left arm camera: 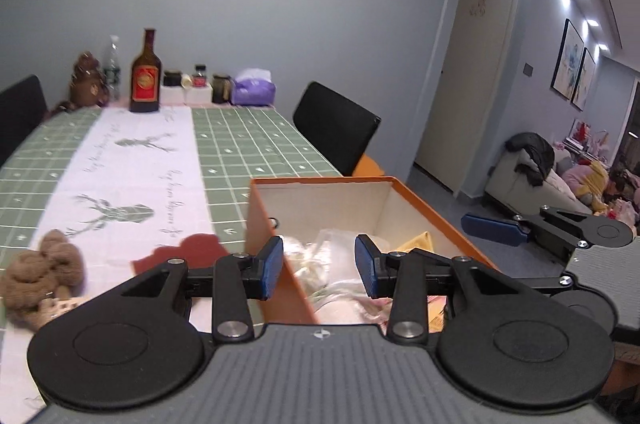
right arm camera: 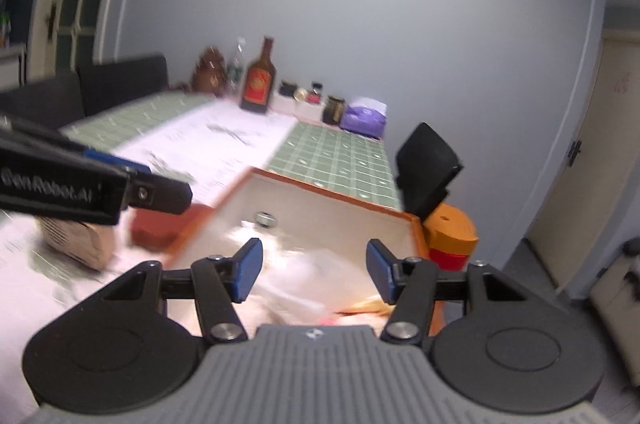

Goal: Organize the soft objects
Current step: 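Move both tools back to the table toward the teddy bear and red sponge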

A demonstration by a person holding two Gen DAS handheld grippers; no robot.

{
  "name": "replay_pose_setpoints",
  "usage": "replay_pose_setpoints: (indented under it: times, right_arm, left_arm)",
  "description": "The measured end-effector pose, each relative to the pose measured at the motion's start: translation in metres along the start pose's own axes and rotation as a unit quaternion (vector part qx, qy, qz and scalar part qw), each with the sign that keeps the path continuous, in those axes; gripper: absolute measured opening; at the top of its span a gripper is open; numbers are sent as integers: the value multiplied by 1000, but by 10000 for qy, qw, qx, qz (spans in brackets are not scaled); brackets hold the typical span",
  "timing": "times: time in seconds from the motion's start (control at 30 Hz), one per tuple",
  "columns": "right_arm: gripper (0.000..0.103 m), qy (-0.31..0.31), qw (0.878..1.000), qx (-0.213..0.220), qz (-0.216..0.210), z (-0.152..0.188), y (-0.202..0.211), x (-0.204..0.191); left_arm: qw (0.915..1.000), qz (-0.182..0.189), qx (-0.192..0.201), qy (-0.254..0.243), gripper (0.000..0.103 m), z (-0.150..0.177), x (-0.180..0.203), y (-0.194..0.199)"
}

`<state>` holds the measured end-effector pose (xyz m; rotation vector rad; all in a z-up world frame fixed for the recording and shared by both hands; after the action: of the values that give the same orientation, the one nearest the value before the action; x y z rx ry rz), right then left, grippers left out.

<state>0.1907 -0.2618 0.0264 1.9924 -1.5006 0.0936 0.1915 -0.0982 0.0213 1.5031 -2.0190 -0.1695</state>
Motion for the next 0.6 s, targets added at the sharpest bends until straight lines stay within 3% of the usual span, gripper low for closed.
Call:
replay_pose_setpoints:
  times: [0.23, 0.6]
  right_arm:
    - [57, -561, 9974, 368, -279, 0, 37, -57]
    - [58, -820, 9937, 437, -625, 4, 68, -135]
  left_arm:
    - [9983, -355, 459, -69, 46, 19, -30, 51]
    - [9951, -864, 471, 30, 46, 52, -81, 95]
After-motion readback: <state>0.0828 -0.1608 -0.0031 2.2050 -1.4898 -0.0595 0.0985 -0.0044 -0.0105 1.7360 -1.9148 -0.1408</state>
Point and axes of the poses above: each gripper's, at about its wrist camera, not at the fingertips, and y roughly against the way its jaws point, x to its right, z to its underside, the point moved 5 cm from there along -y, roughly the way its jaws point, and after that the axes turned 14 degrees about y, right-handed, at the moved point
